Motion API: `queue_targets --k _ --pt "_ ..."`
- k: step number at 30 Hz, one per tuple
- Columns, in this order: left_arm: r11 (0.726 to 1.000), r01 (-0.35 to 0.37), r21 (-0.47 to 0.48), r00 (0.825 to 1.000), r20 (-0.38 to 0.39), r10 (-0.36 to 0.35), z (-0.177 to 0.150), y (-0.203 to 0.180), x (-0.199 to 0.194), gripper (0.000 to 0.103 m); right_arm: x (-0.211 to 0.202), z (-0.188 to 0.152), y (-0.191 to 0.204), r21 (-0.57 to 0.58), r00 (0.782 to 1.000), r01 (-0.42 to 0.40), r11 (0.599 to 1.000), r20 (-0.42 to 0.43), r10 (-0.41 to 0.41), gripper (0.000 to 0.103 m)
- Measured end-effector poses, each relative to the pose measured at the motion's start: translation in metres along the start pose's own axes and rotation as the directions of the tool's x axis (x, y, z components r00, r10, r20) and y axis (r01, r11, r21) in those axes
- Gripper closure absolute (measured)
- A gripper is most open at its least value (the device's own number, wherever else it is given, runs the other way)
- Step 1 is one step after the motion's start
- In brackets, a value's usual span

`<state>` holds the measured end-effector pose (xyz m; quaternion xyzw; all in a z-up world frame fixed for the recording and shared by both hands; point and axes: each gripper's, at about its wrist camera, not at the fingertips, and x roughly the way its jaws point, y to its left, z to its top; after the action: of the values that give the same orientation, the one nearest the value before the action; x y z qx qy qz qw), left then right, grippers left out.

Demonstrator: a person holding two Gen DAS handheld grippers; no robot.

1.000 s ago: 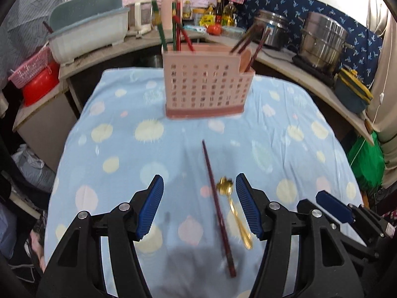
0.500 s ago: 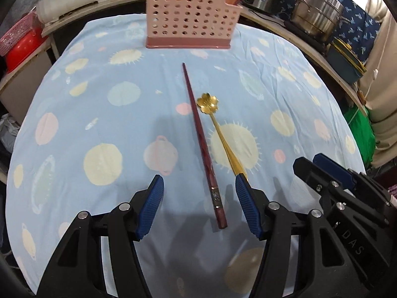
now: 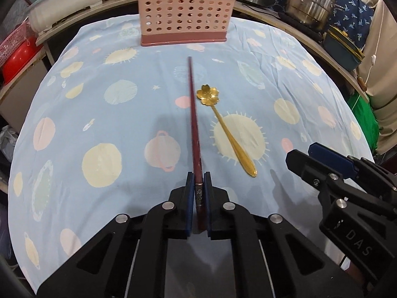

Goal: Organize utensils
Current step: 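Grasp the dark red chopstick with the left tool while the right tool grasps the gold spoon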

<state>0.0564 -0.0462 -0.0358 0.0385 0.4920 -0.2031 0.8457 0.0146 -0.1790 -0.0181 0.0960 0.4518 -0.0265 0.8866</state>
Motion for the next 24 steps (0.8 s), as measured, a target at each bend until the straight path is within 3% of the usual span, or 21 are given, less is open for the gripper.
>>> queue_targets --k 9,18,24 --pt "0.997 -0.056 -0.058 0.998 0.034 0.058 0.009 0.026 -0.014 0.096 0.017 0.002 0.025 -0.055 0.998 -0.062 0.997 -0.036 0.06 0.072" --pt "0.994 -0.058 -0.088 0.998 0.025 0.06 0.012 0.038 -0.012 0.096 0.042 0.009 0.028 -0.028 0.992 -0.097 0.995 -0.085 0.094 0.083" --pt "0.994 -0.05 -0.095 0.999 0.009 0.051 0.011 0.04 -0.007 0.096 0.045 0.004 0.033 -0.051 0.992 -0.109 0.993 -0.074 0.105 0.091"
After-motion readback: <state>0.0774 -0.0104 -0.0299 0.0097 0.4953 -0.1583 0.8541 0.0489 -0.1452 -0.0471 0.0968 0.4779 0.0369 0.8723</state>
